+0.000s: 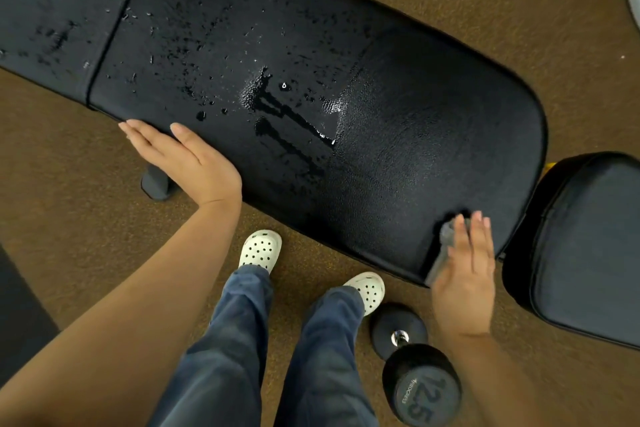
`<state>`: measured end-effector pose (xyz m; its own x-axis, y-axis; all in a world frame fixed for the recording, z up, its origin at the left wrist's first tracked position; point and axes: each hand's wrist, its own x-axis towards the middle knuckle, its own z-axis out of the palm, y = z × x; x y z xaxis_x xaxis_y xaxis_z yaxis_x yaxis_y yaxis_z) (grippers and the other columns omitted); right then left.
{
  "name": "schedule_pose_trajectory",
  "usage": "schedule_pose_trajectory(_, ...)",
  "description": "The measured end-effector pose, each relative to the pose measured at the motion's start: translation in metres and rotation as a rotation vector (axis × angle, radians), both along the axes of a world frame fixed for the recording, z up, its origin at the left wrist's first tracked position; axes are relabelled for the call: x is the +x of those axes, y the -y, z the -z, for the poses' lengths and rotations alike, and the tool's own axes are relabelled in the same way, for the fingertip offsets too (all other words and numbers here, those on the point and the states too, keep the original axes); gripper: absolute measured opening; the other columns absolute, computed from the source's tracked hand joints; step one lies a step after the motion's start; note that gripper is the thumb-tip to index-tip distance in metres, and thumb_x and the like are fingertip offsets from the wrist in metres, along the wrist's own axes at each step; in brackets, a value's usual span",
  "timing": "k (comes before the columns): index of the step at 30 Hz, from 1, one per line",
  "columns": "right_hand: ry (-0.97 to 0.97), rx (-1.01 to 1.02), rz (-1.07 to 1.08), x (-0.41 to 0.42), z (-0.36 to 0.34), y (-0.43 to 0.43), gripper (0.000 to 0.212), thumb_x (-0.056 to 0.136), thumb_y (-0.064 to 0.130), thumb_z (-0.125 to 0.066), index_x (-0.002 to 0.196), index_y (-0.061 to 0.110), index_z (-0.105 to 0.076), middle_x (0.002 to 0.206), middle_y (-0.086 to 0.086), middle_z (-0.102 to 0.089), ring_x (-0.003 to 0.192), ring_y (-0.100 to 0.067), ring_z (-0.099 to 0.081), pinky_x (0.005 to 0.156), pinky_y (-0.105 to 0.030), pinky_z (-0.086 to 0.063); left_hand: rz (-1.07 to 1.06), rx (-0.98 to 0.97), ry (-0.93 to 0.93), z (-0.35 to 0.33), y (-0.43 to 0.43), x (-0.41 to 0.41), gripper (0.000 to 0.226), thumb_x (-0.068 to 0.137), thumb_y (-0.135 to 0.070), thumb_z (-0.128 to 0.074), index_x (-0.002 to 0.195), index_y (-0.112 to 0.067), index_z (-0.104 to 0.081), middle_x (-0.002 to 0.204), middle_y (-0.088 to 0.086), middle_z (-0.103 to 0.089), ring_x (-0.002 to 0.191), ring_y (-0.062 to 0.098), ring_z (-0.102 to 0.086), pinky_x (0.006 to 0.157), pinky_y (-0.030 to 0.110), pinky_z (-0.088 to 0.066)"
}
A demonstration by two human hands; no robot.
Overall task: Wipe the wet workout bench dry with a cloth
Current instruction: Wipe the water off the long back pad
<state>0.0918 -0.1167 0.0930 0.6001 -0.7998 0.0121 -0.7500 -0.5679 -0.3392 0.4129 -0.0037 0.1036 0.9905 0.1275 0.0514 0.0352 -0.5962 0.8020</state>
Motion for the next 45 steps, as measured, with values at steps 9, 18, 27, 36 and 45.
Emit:
schedule_pose_trajectory(9, 0.068, 0.063, -0.432, 0.009, 0.001, 0.014, 0.049, 0.091, 0.004, -0.034, 0.140, 0.004, -0.031, 0.154, -0.008, -0.021, 0.148, -0.016, -0.005, 0.120, -0.034, -0.004, 0.005, 0.016, 0.026, 0.002, 0.002, 0.000, 0.058, 0.104, -0.026, -0.023, 0.149, 0.006, -0.005, 0.158, 0.021, 0.001, 0.148, 0.030, -0.002, 0.117, 0.023, -0.002)
schedule_pose_trajectory(18, -0.049, -0.002, -0.494, 0.168, -0.018, -0.050, 0.050, 0.099, 0.028, -0.030, 0.146, 0.010, -0.030, 0.152, -0.018, -0.029, 0.143, -0.029, -0.019, 0.116, -0.041, -0.008, 0.019, 0.014, 0.021, 0.001, 0.002, 0.002, 0.058, 0.103, -0.023, -0.026, 0.149, 0.006, -0.004, 0.158, 0.023, 0.002, 0.148, 0.030, -0.002, 0.115, 0.015, 0.001)
schedule_pose_trajectory(27, -0.068, -0.017, -0.630, 0.198, -0.023, -0.048, 0.050, 0.099, 0.029, -0.033, 0.145, 0.010, -0.035, 0.153, -0.016, -0.029, 0.144, -0.028, -0.022, 0.117, -0.042, -0.016, 0.046, 0.084, 0.007, -0.002, 0.005, 0.002, 0.065, 0.102, -0.033, -0.023, 0.148, 0.008, 0.000, 0.157, 0.026, 0.007, 0.147, 0.037, 0.005, 0.114, 0.018, 0.006)
schedule_pose_trajectory(36, -0.133, 0.073, -0.424, 0.036, -0.013, 0.011, 0.047, 0.100, 0.032, -0.028, 0.140, 0.007, -0.033, 0.148, -0.015, -0.029, 0.142, -0.030, -0.021, 0.116, -0.038, -0.015, 0.060, 0.006, -0.010, -0.002, 0.002, 0.003, 0.062, 0.102, -0.030, -0.022, 0.148, 0.006, -0.001, 0.158, 0.024, 0.007, 0.147, 0.034, 0.005, 0.115, 0.019, 0.005)
schedule_pose_trajectory(45, -0.080, 0.041, -0.263, 0.048, -0.010, -0.003, 0.048, 0.103, 0.029, -0.020, 0.143, 0.006, -0.030, 0.151, -0.014, -0.027, 0.147, -0.019, -0.010, 0.120, -0.036, -0.005, 0.073, -0.003, 0.020, -0.001, 0.001, 0.004, 0.062, 0.101, -0.027, -0.024, 0.147, 0.011, -0.005, 0.156, 0.029, 0.002, 0.146, 0.039, 0.000, 0.118, 0.024, 0.001)
